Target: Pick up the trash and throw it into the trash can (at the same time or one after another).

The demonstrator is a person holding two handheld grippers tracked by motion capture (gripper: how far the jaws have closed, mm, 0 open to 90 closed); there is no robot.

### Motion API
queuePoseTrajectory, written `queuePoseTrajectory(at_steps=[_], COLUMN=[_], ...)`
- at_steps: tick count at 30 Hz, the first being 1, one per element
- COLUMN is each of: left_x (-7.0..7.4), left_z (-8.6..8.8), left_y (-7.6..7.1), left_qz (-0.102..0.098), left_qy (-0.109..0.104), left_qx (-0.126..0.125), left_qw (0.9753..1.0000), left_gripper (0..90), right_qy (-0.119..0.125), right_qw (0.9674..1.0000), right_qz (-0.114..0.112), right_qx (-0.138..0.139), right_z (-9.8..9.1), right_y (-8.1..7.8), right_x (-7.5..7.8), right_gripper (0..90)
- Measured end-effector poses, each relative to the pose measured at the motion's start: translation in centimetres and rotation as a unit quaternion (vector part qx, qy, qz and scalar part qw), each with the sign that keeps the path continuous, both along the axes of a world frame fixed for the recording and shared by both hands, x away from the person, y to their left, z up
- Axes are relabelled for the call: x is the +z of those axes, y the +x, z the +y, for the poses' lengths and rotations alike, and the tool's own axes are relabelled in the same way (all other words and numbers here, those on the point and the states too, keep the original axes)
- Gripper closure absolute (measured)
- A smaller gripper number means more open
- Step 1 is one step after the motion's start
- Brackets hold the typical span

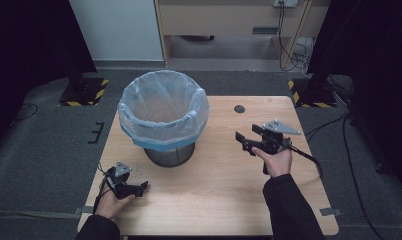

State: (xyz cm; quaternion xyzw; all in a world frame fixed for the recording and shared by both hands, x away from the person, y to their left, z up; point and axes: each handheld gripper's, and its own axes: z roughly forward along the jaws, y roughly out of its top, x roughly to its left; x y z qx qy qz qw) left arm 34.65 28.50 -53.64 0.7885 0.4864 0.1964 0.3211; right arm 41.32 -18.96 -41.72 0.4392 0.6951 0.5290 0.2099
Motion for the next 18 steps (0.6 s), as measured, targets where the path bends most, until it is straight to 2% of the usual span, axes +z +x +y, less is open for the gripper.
queuePoseTrajectory(at_steps=[1, 7, 10, 13, 18], left_x=[0.0, 0.0, 0.0, 0.0, 0.0], left_z=[0.0, 0.0, 0.0, 0.0, 0.0], left_y=[0.0, 0.0, 0.0, 0.0, 0.0], left_qz=[0.0, 0.0, 0.0, 0.0, 0.001], left_qy=[0.0, 0.0, 0.0, 0.0, -0.001], left_qx=[0.0, 0.0, 0.0, 0.0, -0.001], left_qw=[1.0, 1.0, 1.0, 1.0, 1.0], left_gripper=[0.0, 0.0, 0.0, 0.0, 0.0], right_qy=[-0.009, -0.039, -0.064, -0.086, -0.124], right_qw=[0.9998, 0.997, 0.9931, 0.989, 0.9841], right_qz=[0.016, 0.066, 0.098, 0.12, 0.127], right_qx=[0.0, -0.003, 0.004, 0.008, -0.002], right_z=[-0.6, -3.1, -4.4, -5.6, -7.0], right_y=[-0.5, -2.2, -3.0, -3.5, -4.1], right_x=[-1.2, -5.6, -7.4, -8.3, -8.9], right_gripper=[24.1, 22.7, 21.8, 20.1, 17.9])
